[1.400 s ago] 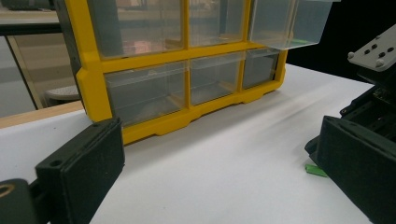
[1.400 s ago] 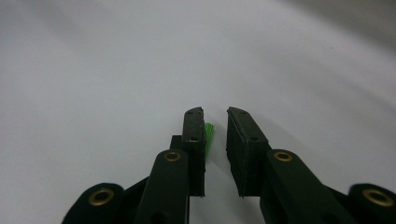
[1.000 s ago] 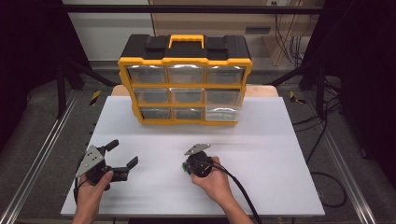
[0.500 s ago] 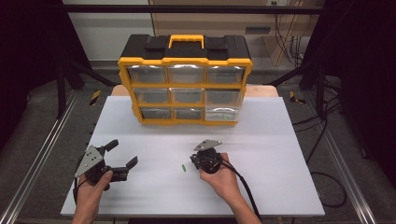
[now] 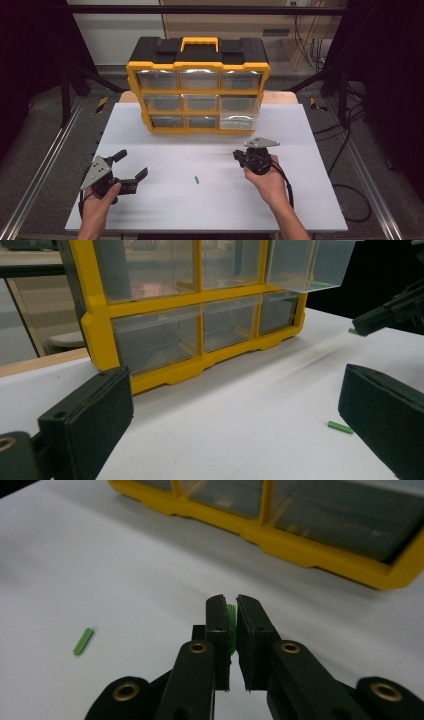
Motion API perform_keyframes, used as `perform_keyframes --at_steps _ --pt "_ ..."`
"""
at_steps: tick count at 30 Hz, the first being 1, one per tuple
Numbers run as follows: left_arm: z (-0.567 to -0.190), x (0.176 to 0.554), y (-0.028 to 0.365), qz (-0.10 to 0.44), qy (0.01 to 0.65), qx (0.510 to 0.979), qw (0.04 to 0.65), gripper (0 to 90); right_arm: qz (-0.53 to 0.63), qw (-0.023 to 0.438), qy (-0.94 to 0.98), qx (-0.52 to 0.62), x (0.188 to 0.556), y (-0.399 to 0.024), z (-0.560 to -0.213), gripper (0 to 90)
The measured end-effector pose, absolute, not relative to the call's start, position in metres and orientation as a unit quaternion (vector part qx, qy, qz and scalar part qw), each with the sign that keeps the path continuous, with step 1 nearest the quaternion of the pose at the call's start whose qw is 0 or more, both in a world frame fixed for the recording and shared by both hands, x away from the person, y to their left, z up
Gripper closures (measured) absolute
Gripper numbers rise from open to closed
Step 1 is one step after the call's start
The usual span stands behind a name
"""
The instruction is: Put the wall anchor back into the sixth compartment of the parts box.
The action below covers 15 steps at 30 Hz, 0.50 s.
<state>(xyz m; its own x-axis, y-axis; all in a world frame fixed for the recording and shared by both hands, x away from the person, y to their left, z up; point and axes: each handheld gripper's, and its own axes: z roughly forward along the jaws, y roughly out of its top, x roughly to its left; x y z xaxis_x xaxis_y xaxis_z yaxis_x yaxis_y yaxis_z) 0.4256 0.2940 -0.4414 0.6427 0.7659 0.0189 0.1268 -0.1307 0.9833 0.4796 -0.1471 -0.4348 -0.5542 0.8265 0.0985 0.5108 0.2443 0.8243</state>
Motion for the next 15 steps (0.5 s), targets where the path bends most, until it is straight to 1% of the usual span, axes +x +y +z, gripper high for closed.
perform_keyframes --at_steps 8,15 --pt "-0.441 0.426 0.294 0.277 0.319 0.699 0.577 1.2 0.456 0.206 0.74 0.45 0.481 -0.179 -0.408 84.7" --pt "-0.441 0.426 0.294 0.277 0.319 0.699 0.577 1.2 0.469 0.226 0.724 0.453 0.483 -0.199 -0.38 84.7"
